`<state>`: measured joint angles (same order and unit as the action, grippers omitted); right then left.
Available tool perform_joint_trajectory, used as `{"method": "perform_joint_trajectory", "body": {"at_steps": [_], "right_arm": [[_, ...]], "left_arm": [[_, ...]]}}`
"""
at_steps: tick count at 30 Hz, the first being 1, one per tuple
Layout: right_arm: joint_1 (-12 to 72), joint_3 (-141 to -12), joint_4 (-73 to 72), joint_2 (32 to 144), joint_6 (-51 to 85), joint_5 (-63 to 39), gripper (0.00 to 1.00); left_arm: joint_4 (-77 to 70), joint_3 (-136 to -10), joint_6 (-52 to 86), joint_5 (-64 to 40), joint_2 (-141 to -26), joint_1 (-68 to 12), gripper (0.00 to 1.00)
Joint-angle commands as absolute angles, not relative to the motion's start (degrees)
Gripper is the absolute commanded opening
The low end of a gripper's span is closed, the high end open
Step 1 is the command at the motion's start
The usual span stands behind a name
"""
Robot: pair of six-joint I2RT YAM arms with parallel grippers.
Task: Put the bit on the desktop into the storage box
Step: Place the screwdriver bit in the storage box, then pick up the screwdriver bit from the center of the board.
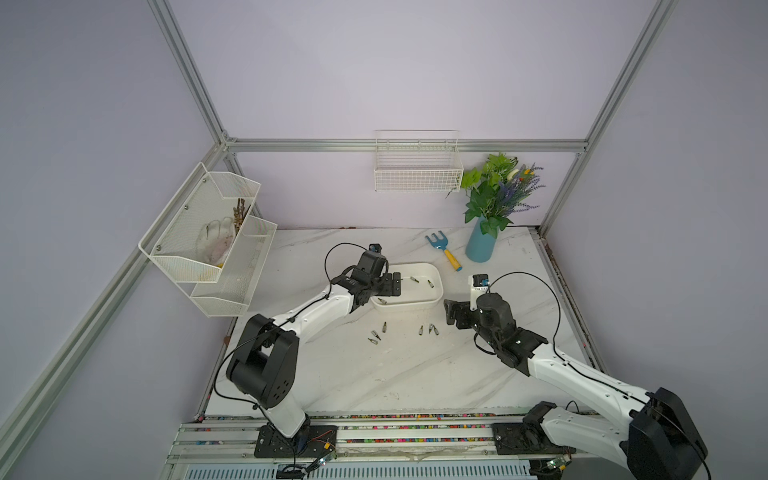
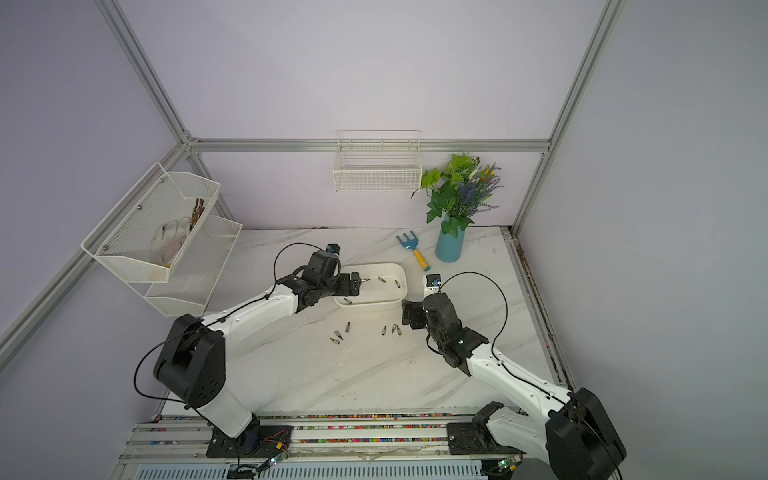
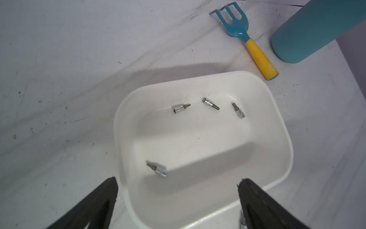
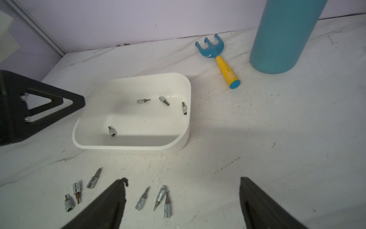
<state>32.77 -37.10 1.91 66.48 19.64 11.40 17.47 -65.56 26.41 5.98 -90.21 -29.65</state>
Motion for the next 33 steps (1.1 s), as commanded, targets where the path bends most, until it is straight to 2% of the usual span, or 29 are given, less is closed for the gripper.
{"method": "perform_joint_trajectory", "body": {"at_steps": [1, 7, 14, 15, 19, 27, 29, 33], "right_arm": [[32.6, -40.9, 11.0, 70.0, 19.9, 5.2, 0.88], [33.0, -46.6, 20.6, 76.3, 19.4, 1.4, 0.78], [34.5, -51.2, 26.0, 84.4, 18.8, -1.6, 0.68], [34.7, -51.7, 26.2, 85.5, 18.7, -2.0, 0.62], [35.4, -53.6, 26.6, 90.5, 18.7, -3.2, 0.51], [35.9, -56.2, 28.6, 94.6, 18.9, 0.2, 0.47], [36.1, -56.5, 28.6, 95.2, 18.9, 0.2, 0.41], [36.4, -57.1, 28.2, 96.4, 18.9, 0.5, 0.37]], "left_arm": [[15.3, -60.1, 28.3, 7.2, -81.7, -29.4, 1.00], [15.1, -49.6, 27.2, 12.8, -67.3, -28.8, 1.00], [2.6, -34.2, 23.2, 20.5, -58.6, -28.7, 1.00], [2.8, -33.8, 22.7, 21.6, -58.1, -28.7, 1.00], [3.3, -33.2, 21.8, 23.1, -57.3, -28.7, 1.00], [3.1, -33.0, 21.8, 23.6, -57.7, -28.7, 1.00], [3.0, -33.0, 21.9, 23.7, -57.7, -28.7, 1.00], [2.9, -32.9, 21.8, 23.8, -57.7, -28.7, 1.00]]}}
